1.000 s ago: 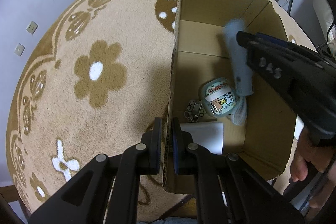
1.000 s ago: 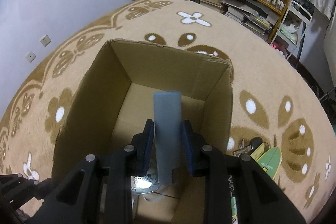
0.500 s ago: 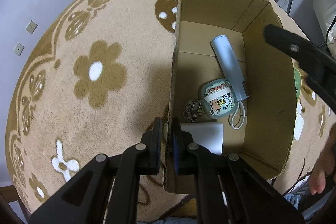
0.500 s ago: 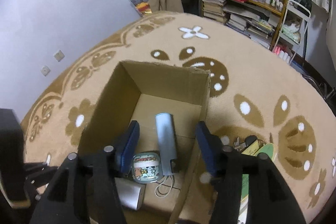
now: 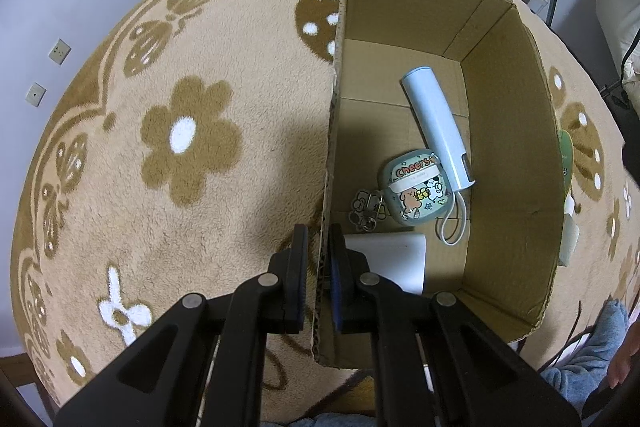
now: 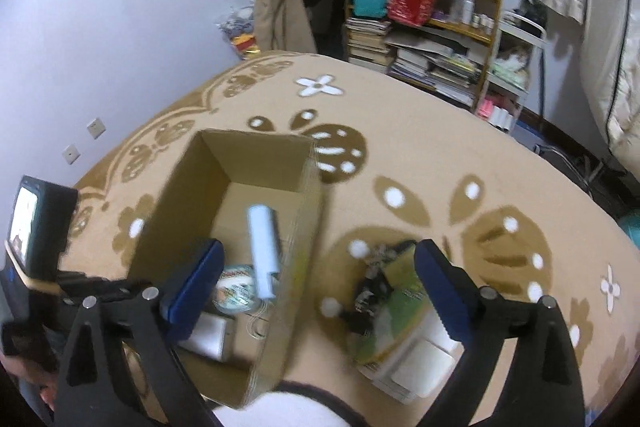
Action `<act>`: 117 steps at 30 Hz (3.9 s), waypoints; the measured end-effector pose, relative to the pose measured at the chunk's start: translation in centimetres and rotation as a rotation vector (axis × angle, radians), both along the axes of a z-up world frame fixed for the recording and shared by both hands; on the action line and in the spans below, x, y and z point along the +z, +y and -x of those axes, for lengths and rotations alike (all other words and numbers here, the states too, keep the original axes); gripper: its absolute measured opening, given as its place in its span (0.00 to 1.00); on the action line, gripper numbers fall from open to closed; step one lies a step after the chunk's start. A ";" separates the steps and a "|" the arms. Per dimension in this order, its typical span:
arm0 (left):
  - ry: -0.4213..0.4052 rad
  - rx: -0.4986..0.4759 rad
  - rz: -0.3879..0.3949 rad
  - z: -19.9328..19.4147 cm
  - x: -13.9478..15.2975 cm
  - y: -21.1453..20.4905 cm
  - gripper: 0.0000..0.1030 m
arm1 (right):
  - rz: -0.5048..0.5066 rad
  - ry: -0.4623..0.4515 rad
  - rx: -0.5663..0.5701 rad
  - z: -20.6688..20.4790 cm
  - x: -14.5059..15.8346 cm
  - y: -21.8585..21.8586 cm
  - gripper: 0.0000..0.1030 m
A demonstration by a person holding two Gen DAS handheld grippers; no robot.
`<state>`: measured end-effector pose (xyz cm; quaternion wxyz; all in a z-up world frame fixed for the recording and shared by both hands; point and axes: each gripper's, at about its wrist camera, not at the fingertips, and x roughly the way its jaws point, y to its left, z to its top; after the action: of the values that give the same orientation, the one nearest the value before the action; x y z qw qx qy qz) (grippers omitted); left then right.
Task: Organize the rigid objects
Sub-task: 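Move the right gripper back over the pile toward the white block, then grasp the white square block with the right gripper and lift it, then lower the white block into the box and release it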
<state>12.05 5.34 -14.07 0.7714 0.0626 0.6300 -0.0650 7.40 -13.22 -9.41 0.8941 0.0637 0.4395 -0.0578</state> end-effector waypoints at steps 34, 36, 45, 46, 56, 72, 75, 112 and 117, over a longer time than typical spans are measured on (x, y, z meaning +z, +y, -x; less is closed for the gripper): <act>0.002 -0.004 -0.002 0.1 0.0 0.0 0.10 | -0.071 0.263 -0.297 5.5 -10.9 -8.8 0.97; 0.002 -0.003 -0.002 0.1 0.0 0.0 0.11 | -0.059 0.265 -0.309 5.5 -11.1 -8.8 0.97; 0.004 0.002 0.003 0.1 0.0 0.2 0.11 | -0.072 0.285 -0.326 5.3 -11.6 -9.0 0.97; 0.004 0.003 0.004 0.1 0.0 0.2 0.11 | -0.075 0.288 -0.326 5.3 -11.6 -9.0 0.95; 0.006 0.003 0.003 0.0 0.0 0.1 0.11 | -0.069 0.296 -0.321 5.3 -12.0 -8.5 0.50; 0.012 0.007 0.013 -0.1 0.1 0.2 0.11 | -0.082 0.043 -0.248 4.0 -3.7 -6.6 0.49; 0.013 0.007 0.015 -0.2 0.1 0.3 0.11 | -0.086 -0.014 -0.196 2.7 -1.7 -5.2 0.49; 0.017 0.007 0.016 -0.4 -0.2 0.2 0.11 | -0.158 0.088 0.106 -7.5 -5.3 5.9 0.50; 0.018 0.006 0.017 -0.4 -0.2 0.2 0.11 | -0.128 0.114 0.120 -7.6 -5.7 6.4 0.49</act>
<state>12.43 5.56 -14.27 0.7664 0.0537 0.6364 -0.0685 14.95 -6.84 -15.15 0.8635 0.0907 0.4956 0.0206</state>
